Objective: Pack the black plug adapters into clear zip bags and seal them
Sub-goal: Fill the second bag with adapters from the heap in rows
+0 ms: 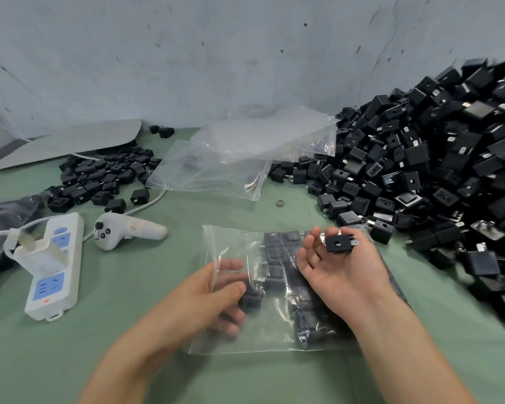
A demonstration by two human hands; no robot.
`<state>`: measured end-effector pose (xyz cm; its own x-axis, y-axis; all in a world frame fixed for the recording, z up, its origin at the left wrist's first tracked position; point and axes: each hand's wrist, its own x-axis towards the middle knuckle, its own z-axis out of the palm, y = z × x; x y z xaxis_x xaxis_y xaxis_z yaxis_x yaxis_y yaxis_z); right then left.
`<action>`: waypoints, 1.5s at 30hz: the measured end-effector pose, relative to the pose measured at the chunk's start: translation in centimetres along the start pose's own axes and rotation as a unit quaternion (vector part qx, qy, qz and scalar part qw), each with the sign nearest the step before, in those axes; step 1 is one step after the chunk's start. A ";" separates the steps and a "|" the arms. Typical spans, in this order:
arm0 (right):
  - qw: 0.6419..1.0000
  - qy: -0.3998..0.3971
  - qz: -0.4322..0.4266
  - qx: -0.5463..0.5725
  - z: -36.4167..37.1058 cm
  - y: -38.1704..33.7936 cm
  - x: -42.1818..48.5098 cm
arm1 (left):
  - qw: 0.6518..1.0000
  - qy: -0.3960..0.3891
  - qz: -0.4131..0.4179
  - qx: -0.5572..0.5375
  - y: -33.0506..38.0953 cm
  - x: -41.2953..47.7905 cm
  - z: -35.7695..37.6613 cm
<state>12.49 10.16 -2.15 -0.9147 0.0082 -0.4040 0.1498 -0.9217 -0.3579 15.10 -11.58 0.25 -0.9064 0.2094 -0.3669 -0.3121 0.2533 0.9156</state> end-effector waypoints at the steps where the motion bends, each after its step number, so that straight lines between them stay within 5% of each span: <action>1: 1.000 0.000 0.000 0.000 0.0 0.0 0.0 | 1.000 0.000 0.001 0.004 0.0 0.0 0.1; 10: 1.000 -0.001 -0.001 0.005 -0.1 -0.1 0.0 | 1.000 -0.011 -0.012 -0.023 0.3 -0.2 -0.1; 15: 1.000 -0.001 0.002 0.006 -0.1 -0.1 0.0 | 0.997 0.075 0.008 0.022 -0.2 -0.1 -1.6; 28: 1.000 -0.003 -0.005 0.004 -0.2 0.0 -0.2 | 0.962 -0.086 -0.079 -0.247 -0.8 0.9 -1.0; 36: 1.000 0.000 -0.001 0.000 -0.3 0.0 0.0 | 0.969 -0.092 -0.096 -0.208 -0.7 1.2 -1.5; 45: 1.000 -0.001 -0.003 -0.004 0.0 0.1 -0.4 | 0.930 -0.176 -0.108 -0.303 -0.7 1.6 0.2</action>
<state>12.85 10.03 -2.02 -0.9162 0.0129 -0.4005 0.1473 -0.9187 -0.3665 13.90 -11.23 -0.97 -0.6878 0.5381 -0.4872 -0.6763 -0.2311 0.6995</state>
